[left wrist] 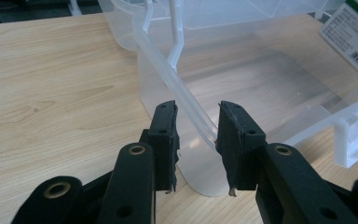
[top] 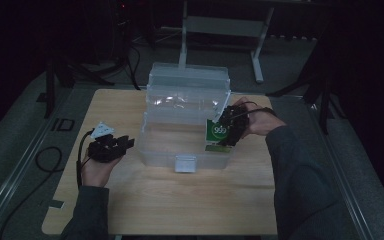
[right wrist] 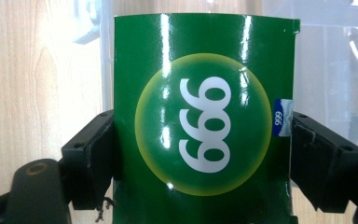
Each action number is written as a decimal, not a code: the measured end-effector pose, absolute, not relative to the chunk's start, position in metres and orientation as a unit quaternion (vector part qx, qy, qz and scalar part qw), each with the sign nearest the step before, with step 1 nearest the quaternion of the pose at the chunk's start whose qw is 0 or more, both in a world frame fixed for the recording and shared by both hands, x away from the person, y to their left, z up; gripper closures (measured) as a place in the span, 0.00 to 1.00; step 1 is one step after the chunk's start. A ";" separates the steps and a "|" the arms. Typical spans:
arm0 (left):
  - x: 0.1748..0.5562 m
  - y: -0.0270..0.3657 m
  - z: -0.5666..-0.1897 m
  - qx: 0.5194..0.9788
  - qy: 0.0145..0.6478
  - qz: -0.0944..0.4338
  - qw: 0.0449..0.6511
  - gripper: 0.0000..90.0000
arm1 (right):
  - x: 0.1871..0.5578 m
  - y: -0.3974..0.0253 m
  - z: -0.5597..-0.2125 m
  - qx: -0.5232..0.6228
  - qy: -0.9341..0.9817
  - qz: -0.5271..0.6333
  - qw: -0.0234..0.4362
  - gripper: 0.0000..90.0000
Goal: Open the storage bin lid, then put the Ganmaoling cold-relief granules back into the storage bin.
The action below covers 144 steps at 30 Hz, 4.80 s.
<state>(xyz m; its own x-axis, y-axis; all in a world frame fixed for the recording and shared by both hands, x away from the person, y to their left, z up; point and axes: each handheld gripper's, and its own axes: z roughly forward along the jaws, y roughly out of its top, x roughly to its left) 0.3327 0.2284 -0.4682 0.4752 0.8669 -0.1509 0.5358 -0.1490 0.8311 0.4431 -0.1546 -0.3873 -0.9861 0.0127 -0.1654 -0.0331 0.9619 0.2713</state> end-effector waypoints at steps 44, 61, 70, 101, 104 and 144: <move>0.332 0.230 -0.469 0.734 0.480 0.186 0.444 0.75 | 0.452 -0.139 -0.429 0.023 0.997 0.053 0.052 0.18; 0.333 0.227 -0.469 0.738 0.475 0.184 0.443 0.75 | 0.448 -0.159 -0.406 0.046 0.993 0.089 0.059 0.39; 0.333 0.227 -0.469 0.737 0.476 0.184 0.444 0.74 | 0.445 -0.167 -0.393 0.073 0.984 0.145 0.074 0.58; 0.327 0.220 -0.467 0.744 0.461 0.184 0.446 0.74 | 0.437 -0.168 -0.392 0.186 0.924 0.294 0.158 0.94; 0.327 0.219 -0.467 0.745 0.460 0.184 0.447 0.74 | 0.439 -0.169 -0.390 0.199 0.915 0.310 0.164 0.97; 0.328 0.208 -0.466 0.754 0.444 0.176 0.450 0.74 | 0.477 -0.168 -0.371 0.285 0.849 0.392 0.211 0.92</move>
